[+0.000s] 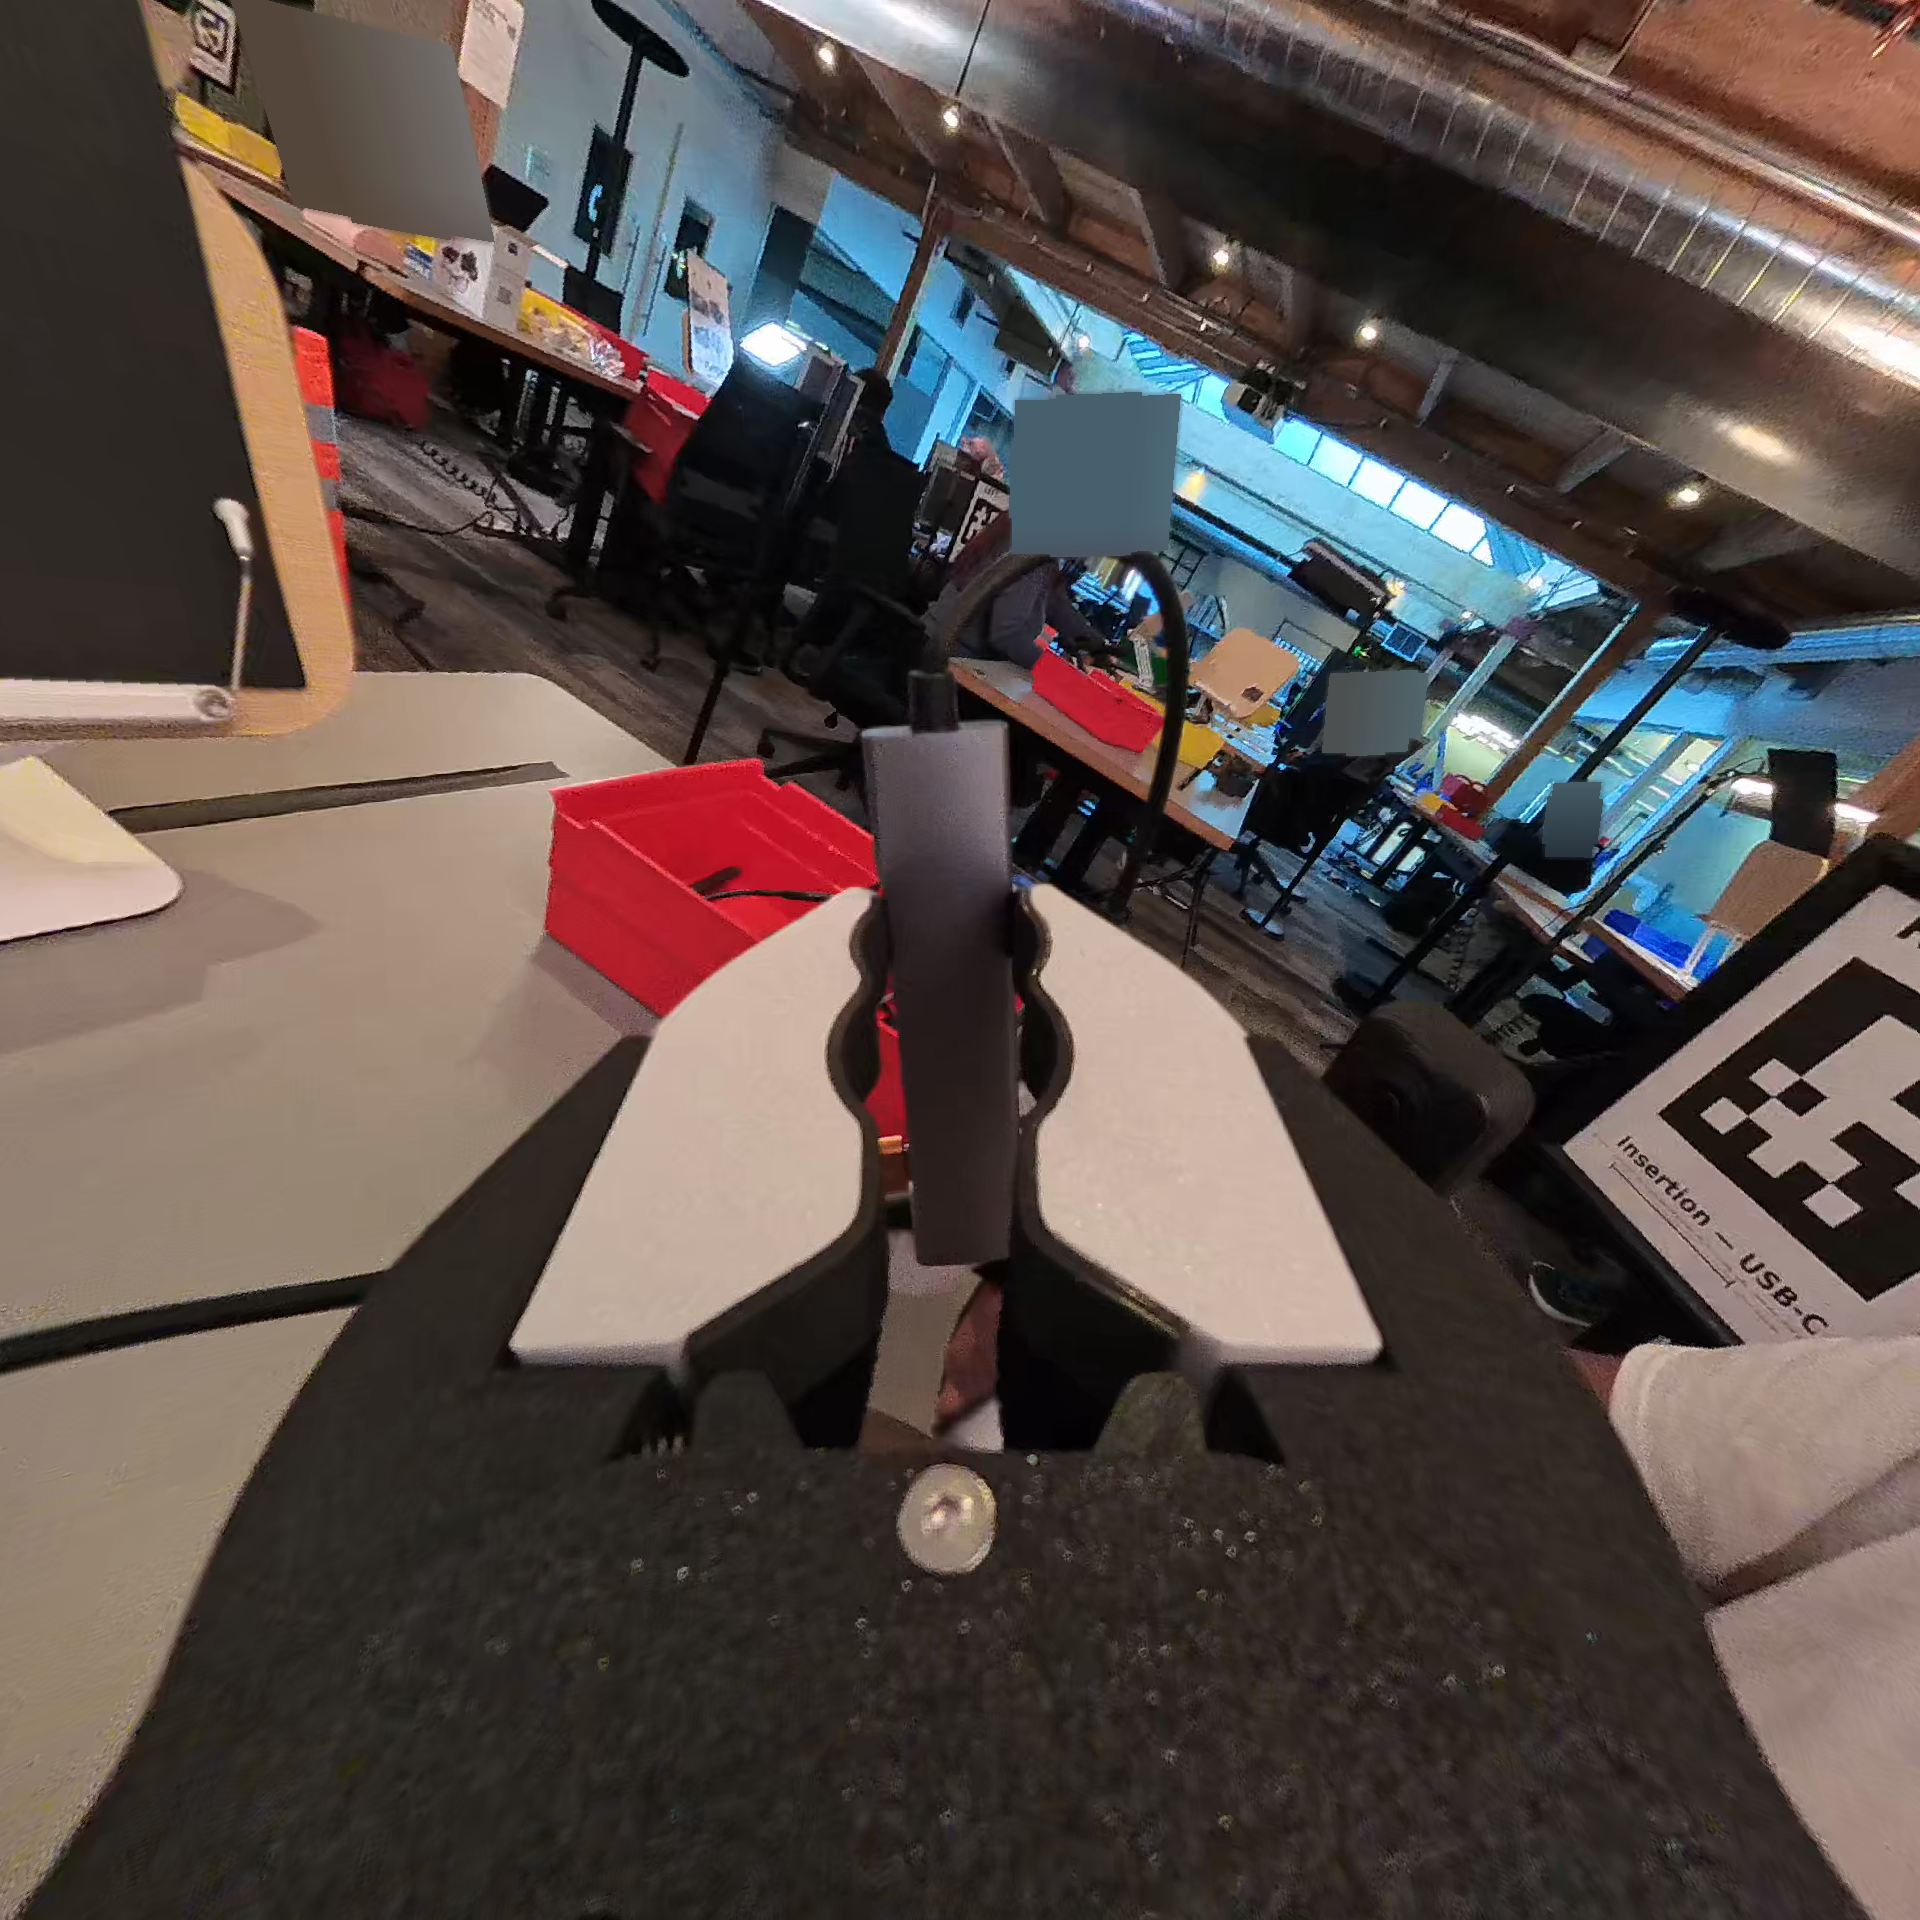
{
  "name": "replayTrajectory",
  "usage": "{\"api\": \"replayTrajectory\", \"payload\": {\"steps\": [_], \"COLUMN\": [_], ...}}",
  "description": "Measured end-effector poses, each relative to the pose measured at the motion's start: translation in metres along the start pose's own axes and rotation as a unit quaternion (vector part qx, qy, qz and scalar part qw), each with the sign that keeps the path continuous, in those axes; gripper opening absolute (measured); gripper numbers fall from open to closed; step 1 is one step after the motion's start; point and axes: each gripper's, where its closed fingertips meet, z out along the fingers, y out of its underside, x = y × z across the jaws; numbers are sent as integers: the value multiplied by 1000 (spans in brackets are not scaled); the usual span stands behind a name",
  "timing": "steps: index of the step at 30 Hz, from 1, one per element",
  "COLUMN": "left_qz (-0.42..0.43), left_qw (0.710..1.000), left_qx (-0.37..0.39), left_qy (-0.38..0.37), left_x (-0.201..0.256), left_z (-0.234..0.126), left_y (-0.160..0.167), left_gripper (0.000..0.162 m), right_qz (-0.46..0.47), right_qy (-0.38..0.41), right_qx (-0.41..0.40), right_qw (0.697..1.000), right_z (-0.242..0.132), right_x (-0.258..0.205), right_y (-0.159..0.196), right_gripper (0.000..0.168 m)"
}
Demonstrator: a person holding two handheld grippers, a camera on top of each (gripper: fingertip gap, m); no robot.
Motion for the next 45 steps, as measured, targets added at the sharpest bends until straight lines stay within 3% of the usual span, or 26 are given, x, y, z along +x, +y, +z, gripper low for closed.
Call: {"api": "replayTrajectory", "payload": {"steps": [3, 7, 12, 17, 20, 22, 29, 33, 35, 39, 42, 45], "left_qz": [-19, -22, 4, 90, 163, 209, 293, 347, 351, 365, 354, 314], "left_qw": [999, 998, 999, 995, 977, 964, 943, 918, 915, 908, 907, 916], "left_qx": [21, 40, 31, -37, -137, -162, -145, -161, -165, -161, -184, -210], "left_qy": [21, 33, 38, 13, -2, -34, -63, -106, -112, -130, -133, -138], "left_x": [13, 19, 16, 4, -4, -15, -29, -52, -59, -70, -78, -91], "left_z": [2, -4, -17, -19, -15, -10, 18, 20, 19, 15, 9, 2], "left_y": [1, -8, -16, -4, 28, 43, 69, 82, 87, 90, 97, 103], "left_gripper": [22, 23, 19, 23, 28, 28, 30, 24, 22, 13, 12, 12], "right_qz": [10, -42, -42, 101, 239, 328, 498, 584, 601, 585, 483, 304], "right_qy": [5, 56, 42, -13, -9, -36, -89, -123, -123, -115, -101, -68], "right_qx": [51, 59, 88, 49, 87, 95, 40, 29, 19, 4, -34, -70], "right_qw": [999, 996, 994, 994, 967, 939, 862, 802, 790, 803, 869, 948], "right_z": [-4, -13, -30, -34, -49, -53, -19, -6, -2, 3, 6, 7], "right_x": [-1, 14, 36, 64, 102, 114, 87, 73, 69, 66, 62, 65], "right_y": [-22, -37, -84, -87, -92, -86, -17, 6, 16, 26, 36, 50], "right_gripper": [21, 12, 9, 9, 9, 9, 8, 9, 9, 9, 11, 33]}}
